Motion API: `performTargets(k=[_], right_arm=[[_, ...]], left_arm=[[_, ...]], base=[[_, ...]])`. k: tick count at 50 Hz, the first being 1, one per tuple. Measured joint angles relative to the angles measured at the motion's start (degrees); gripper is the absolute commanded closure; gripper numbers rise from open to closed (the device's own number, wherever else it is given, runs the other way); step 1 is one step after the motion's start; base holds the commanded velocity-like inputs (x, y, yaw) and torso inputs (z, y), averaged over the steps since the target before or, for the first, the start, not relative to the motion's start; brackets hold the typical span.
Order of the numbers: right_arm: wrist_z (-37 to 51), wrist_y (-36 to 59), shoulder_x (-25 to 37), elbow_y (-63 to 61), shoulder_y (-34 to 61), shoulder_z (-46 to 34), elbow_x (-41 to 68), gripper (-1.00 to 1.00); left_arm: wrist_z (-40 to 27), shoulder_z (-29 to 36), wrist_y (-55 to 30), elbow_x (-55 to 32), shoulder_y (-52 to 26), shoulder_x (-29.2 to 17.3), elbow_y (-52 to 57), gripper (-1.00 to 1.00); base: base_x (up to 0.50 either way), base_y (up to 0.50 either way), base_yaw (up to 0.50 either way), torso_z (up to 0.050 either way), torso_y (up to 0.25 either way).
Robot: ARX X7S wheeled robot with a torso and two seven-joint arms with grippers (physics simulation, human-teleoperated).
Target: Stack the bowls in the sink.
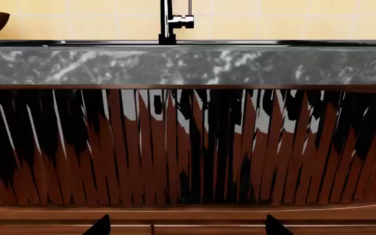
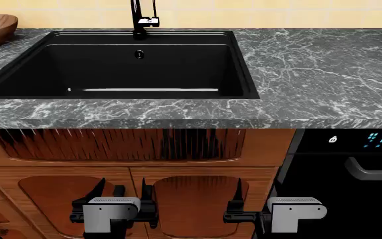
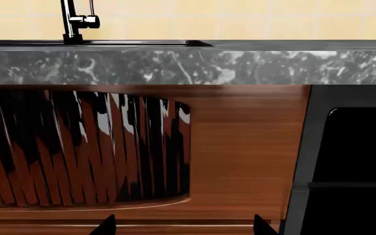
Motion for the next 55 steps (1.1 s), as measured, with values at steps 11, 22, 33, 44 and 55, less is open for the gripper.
performTargets(k=[11, 22, 33, 44, 55], right_arm=[[1.5, 0.2, 1.2, -0.2, -0.1, -1.1, 2.0, -1.00], [2.7, 0.1, 2.7, -0.9, -0.5, -2.3, 3.8, -1.00], [3.6, -0.1, 3.7, -1.1, -0.7, -3.3, 5.4, -1.00], [4.5, -0.1, 4.5, -1.3, -0.8, -4.2, 6.4, -1.00], [5.3, -0.2, 5.3, -1.1, -0.6, -5.2, 6.9, -1.00]], left_arm=[[-1.2, 1.9, 0.0, -0.8, -0.3, -1.3, -0.4, -1.00], [-2.4, 3.8, -0.1, -2.0, -0.9, -2.4, -1.0, -1.00], [-3.5, 5.0, -0.2, -3.0, -0.9, -3.6, -1.0, -1.00], [-4.6, 5.9, -0.3, -3.8, -1.0, -4.4, -1.0, -1.00], [-5.4, 6.8, -0.4, -4.6, -1.1, -5.1, -1.0, -1.00]], base=[[0.00, 0.00, 0.00, 0.000, 0.000], [0.00, 0.42, 0.00, 0.000, 0.000], [0.00, 0.50, 0.00, 0.000, 0.000], [0.00, 0.50, 0.00, 0.000, 0.000], [-0.01, 0.50, 0.00, 0.000, 0.000]])
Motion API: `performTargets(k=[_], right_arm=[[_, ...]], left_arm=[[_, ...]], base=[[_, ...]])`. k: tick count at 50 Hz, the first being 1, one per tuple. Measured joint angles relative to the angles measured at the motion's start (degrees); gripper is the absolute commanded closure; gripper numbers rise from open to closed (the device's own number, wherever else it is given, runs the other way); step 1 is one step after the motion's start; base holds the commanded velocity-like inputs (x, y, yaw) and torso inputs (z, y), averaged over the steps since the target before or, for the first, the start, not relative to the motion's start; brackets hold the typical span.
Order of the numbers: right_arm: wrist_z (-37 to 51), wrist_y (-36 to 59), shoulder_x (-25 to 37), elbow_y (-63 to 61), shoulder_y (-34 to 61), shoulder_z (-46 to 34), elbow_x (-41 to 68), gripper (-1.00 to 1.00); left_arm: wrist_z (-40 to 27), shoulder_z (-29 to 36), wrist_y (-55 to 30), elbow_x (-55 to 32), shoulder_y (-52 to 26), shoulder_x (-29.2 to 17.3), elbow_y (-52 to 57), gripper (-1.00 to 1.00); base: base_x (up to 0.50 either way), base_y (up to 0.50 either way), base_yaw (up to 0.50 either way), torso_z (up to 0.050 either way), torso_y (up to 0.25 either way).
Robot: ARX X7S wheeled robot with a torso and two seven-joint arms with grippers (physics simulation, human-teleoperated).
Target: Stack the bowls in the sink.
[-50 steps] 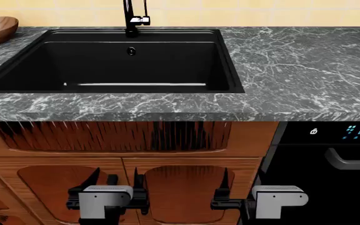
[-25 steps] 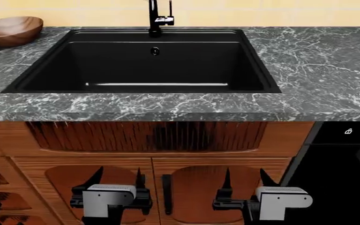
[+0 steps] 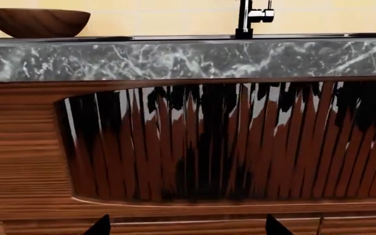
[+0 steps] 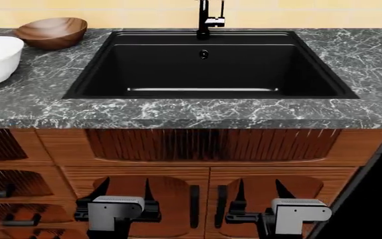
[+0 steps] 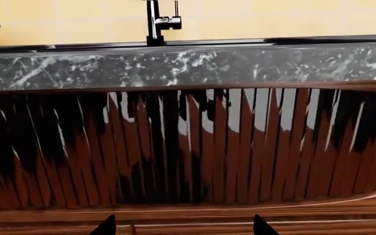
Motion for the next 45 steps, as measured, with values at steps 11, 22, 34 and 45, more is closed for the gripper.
performTargets(k=[11, 22, 34, 45], right_arm=[[0.7, -0.1, 0.7, 0.1, 0.1, -1.1, 0.2, -1.00], [1.3, -0.3, 1.3, 0.3, 0.2, -2.0, 0.5, -1.00], [1.8, -0.5, 2.0, 0.3, 0.3, -2.8, 0.9, -1.00], [2.2, -0.7, 2.4, 0.4, 0.3, -3.4, 1.4, -1.00]], left_arm=[[-0.7, 0.8, 0.1, -0.7, -0.1, -0.7, -0.1, -1.00], [-1.3, 1.6, 0.3, -1.4, -0.2, -1.3, -0.3, -1.00], [-1.9, 2.3, 0.5, -1.9, -0.3, -1.8, -0.5, -1.00], [-2.5, 2.9, 0.5, -2.4, -0.3, -2.2, -0.4, -1.00]], base=[[-0.01, 0.50, 0.00, 0.000, 0.000], [-0.01, 0.50, 0.00, 0.000, 0.000], [-0.02, 0.50, 0.00, 0.000, 0.000], [-0.02, 0.50, 0.00, 0.000, 0.000]])
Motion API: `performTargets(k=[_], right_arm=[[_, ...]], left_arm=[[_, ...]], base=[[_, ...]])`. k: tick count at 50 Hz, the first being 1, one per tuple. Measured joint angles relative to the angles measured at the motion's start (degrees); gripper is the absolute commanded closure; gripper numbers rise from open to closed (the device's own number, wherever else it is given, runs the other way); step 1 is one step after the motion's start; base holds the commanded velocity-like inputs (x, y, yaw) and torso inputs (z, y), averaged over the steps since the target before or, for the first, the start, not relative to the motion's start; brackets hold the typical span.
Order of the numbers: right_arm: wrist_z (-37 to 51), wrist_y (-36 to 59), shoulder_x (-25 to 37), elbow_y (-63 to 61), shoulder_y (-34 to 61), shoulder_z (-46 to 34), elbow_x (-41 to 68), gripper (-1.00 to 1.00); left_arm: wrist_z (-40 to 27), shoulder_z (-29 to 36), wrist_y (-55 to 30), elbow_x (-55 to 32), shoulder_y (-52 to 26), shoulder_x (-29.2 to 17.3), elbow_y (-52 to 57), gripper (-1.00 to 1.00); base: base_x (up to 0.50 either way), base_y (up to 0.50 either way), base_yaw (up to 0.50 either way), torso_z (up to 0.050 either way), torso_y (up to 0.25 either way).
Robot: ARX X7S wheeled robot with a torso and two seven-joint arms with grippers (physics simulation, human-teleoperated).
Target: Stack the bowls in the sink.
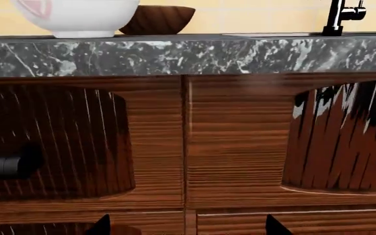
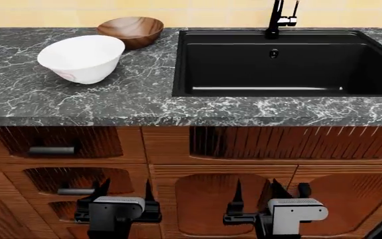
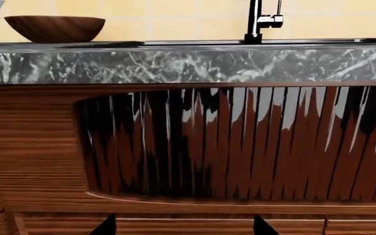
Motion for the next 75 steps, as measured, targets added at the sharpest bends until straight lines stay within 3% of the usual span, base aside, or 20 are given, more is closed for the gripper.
performTargets(k=[36, 47, 53, 59, 63, 66, 70, 75], right_arm=[[1.1, -0.6, 1.2, -0.4, -0.1, -1.5, 1.7, -1.00], [1.3, 0.6, 1.2, -0.8, 0.1, -1.7, 3.4, -1.00], [2.7, 6.7, 2.6, -6.6, -0.3, -1.7, 4.8, -1.00], [5.7, 20.4, 6.1, -21.0, 0.0, -0.1, 8.5, -1.00], [10.3, 32.7, 9.9, -32.9, 2.6, 2.9, 15.3, -1.00], [19.2, 37.4, 16.8, -39.8, 6.1, 4.3, 26.1, -1.00], [31.7, 37.6, 28.6, -46.2, 12.0, 3.1, 40.8, -1.00], [44.3, 34.4, 42.2, -51.4, 21.1, -0.5, 56.3, -1.00]], left_arm=[[-1.4, 1.6, 0.3, -1.3, -0.3, -1.3, -0.3, -1.00], [-1.9, 1.9, 0.2, -1.6, -0.4, -1.6, -0.2, -1.00], [-2.7, 2.3, -2.1, -1.7, -0.2, -2.0, 2.5, -1.00], [-3.8, 2.2, -11.9, -3.1, -1.3, -3.8, 13.1, -1.00], [-5.0, 0.6, -25.5, -6.3, -5.2, -5.7, 25.0, -1.00], [-6.8, -2.7, -38.4, -11.3, -10.5, -7.0, 34.2, -1.00], [-17.5, -10.2, -54.2, -25.6, -19.7, -9.8, 42.1, -1.00], [-37.5, -12.9, -63.2, -52.3, -32.7, -17.4, 45.0, -1.00]], base=[[-0.03, 0.46, 0.00, 0.000, 0.000], [0.00, 0.01, 0.00, 0.000, 0.000], [0.00, 0.00, 0.00, 0.000, 0.000], [0.00, 0.00, 0.00, 0.000, 0.000], [0.00, 0.00, 0.00, 0.000, 0.000], [0.00, 0.00, 0.00, 0.000, 0.000], [0.00, 0.00, 0.00, 0.000, 0.000], [0.00, 0.00, 0.00, 0.000, 0.000]])
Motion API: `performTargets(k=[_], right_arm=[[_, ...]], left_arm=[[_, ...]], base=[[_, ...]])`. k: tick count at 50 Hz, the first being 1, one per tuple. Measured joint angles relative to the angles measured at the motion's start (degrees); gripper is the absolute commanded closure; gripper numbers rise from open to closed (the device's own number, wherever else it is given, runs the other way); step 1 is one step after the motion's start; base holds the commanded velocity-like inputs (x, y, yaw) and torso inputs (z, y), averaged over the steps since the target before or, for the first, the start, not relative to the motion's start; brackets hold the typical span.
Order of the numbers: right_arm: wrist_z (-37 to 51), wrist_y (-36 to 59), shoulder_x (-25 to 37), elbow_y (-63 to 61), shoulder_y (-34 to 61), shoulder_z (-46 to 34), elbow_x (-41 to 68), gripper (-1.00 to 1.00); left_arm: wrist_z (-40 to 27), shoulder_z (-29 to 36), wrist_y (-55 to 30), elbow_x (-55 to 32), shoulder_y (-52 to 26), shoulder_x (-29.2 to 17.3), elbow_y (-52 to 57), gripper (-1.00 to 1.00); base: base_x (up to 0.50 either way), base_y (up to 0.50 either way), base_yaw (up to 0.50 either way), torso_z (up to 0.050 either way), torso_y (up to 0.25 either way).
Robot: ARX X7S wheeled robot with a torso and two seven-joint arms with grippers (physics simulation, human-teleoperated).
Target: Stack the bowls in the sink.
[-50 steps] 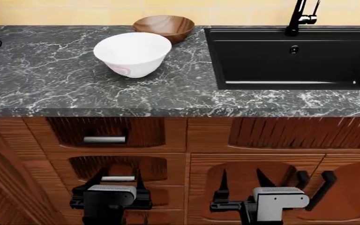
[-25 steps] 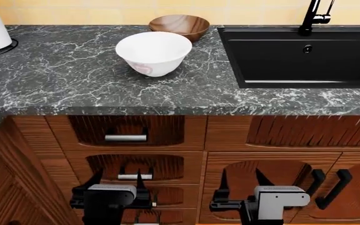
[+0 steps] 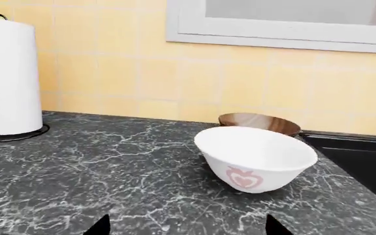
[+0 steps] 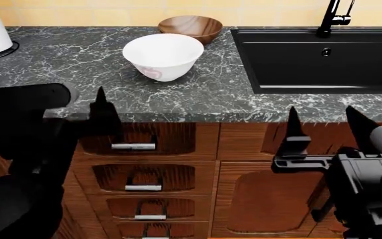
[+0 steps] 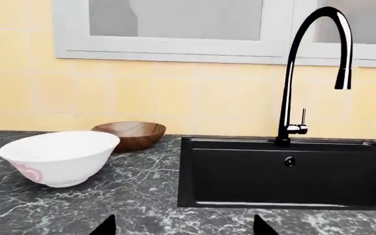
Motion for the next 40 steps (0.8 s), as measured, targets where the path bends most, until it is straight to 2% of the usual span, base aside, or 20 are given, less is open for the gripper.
performTargets(k=[4, 7, 15, 21, 26, 32, 40], right_arm=[[9.1, 1.3, 7.2, -2.5, 9.8, -0.8, 13.7, -1.00], [15.6, 3.6, 10.8, -3.0, 19.4, -2.5, 24.1, -1.00], [27.9, 9.8, 15.8, 0.4, 44.5, -11.7, 44.1, -1.00], [32.2, 13.0, 16.7, 4.6, 57.9, -18.7, 50.5, -1.00], [33.4, 14.8, 16.4, 7.6, 64.6, -22.5, 52.0, -1.00], [32.0, 15.8, 15.0, 10.1, 68.4, -25.0, 49.9, -1.00], [29.3, 16.5, 12.5, 12.3, 69.8, -27.3, 46.0, -1.00]], left_arm=[[-13.5, 2.6, -2.1, -21.6, -11.6, -6.3, -0.6, -1.00], [-21.2, 5.7, -2.8, -34.1, -20.2, -10.4, -2.2, -1.00], [-33.5, 16.6, -5.6, -54.9, -40.1, -18.5, -9.3, -1.00], [-38.3, 26.6, -6.7, -64.8, -52.6, -23.2, -13.5, -1.00], [-40.5, 35.1, -7.1, -70.3, -61.7, -26.1, -16.1, -1.00], [-41.8, 43.6, -7.9, -74.7, -70.5, -28.5, -18.6, -1.00], [-41.9, 51.0, -8.9, -77.6, -77.3, -30.2, -20.5, -1.00]], base=[[0.00, 0.00, 0.00, 0.000, 0.000], [0.00, 0.00, 0.00, 0.000, 0.000], [0.00, 0.00, 0.00, 0.000, 0.000], [0.00, 0.00, 0.00, 0.000, 0.000], [0.00, 0.00, 0.00, 0.000, 0.000], [0.42, 0.00, 0.00, 0.000, 0.000], [0.50, 0.00, 0.00, 0.000, 0.000]])
